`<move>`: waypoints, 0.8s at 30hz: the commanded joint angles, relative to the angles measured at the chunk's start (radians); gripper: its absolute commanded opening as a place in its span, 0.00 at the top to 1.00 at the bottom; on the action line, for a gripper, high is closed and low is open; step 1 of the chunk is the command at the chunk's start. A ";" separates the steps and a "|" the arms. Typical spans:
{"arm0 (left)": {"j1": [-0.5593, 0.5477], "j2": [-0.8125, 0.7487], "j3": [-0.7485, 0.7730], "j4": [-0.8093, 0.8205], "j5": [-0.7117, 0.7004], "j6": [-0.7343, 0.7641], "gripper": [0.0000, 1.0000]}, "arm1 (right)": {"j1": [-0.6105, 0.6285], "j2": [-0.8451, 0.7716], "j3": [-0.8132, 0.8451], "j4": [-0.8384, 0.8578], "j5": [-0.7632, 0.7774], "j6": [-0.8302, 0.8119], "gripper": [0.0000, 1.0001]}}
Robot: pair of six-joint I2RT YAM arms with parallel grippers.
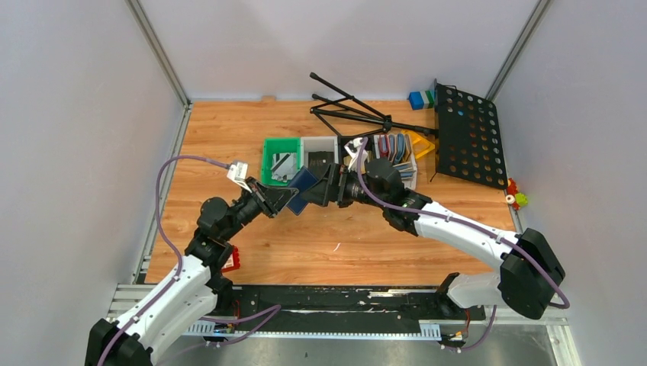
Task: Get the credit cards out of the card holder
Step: Open the card holder at the center of the board.
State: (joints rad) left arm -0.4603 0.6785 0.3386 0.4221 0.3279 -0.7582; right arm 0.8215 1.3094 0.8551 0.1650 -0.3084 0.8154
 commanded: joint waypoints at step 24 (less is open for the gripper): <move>0.001 -0.019 -0.032 0.193 0.017 -0.094 1.00 | 0.001 0.014 -0.022 -0.084 0.103 0.057 0.70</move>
State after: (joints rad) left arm -0.4583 0.6552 0.3054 0.5194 0.3305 -0.8268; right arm 0.8215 1.3243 0.8082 0.0490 -0.2279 0.8803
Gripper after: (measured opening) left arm 0.164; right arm 0.323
